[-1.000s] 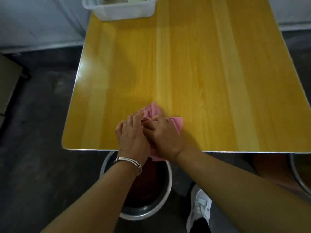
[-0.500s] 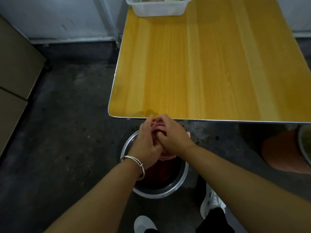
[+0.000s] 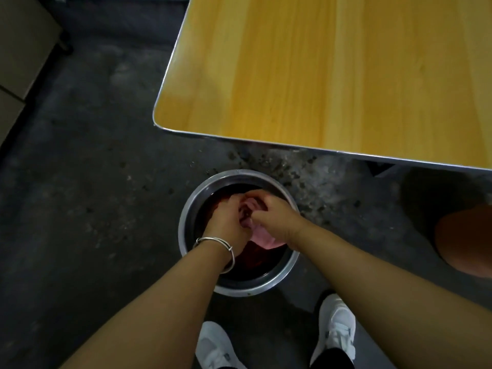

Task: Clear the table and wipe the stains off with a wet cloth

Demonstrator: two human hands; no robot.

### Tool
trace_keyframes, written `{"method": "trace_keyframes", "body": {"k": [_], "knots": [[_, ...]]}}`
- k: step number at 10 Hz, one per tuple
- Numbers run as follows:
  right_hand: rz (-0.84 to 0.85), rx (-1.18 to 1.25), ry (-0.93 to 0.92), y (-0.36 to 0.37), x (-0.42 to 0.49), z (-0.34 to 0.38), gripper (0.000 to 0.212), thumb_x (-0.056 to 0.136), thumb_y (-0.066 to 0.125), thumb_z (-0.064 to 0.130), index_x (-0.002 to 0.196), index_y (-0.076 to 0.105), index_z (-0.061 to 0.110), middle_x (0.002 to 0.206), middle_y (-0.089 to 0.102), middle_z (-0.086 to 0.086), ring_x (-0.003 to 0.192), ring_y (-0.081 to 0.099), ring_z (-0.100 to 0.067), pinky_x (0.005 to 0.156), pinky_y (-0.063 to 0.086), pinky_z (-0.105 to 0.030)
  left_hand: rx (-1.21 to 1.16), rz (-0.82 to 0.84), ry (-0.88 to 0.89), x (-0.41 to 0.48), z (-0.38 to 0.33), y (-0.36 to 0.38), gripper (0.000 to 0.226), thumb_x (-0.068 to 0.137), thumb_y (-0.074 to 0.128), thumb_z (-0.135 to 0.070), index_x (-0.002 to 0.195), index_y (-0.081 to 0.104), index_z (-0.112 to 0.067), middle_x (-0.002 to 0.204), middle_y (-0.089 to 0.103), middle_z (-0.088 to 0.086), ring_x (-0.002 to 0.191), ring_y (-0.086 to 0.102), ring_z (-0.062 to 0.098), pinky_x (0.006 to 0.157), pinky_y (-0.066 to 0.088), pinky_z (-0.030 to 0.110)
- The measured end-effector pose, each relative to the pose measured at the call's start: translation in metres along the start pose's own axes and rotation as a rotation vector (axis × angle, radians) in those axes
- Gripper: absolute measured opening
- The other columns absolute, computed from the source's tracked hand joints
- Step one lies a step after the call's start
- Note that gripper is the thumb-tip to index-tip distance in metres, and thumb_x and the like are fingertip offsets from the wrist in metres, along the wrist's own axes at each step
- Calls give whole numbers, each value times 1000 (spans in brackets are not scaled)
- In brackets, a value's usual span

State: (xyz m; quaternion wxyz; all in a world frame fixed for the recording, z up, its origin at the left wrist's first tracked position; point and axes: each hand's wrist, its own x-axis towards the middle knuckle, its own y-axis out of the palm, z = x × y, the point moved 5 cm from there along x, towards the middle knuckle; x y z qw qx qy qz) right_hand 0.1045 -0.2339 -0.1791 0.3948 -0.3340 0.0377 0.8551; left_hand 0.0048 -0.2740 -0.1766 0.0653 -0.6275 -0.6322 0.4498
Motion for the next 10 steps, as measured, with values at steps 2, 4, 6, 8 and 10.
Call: {"method": "trace_keyframes", "body": {"k": [2,4,6,8,10], "knots": [[74,-231,5,13,42,-47,47,82,66,12,127,52,16,122,59,-5,111,55,-19,89,42,-22,116,-37,-120,33,45,44,52,79,51,-1,127,47,-21,124,52,7,118,47,28,100,40,38],[93,-303,-9,34,90,-99,45,84,61,3,126,52,13,123,59,-7,113,56,-19,95,44,-24,49,-68,-135,57,92,80,50,80,55,2,127,47,-13,124,48,10,113,49,28,98,39,33],[80,-272,13,48,130,-139,41,82,58,-3,122,55,7,119,61,-14,111,58,-26,98,46,-35,-54,0,-213,87,129,108,58,79,58,0,134,42,-11,130,49,12,119,48,26,102,33,24],[111,-542,25,60,167,-166,51,89,48,2,138,44,14,146,37,-12,133,38,-31,110,31,-37,-20,99,-228,105,149,124,68,80,54,2,142,30,-14,141,42,10,130,41,22,107,29,22],[11,-401,-3,54,159,-154,48,89,47,0,137,46,8,143,44,-13,133,41,-25,114,30,-36,59,87,-251,105,136,109,54,89,50,-10,140,33,-16,143,40,7,131,39,22,104,27,23]]}}
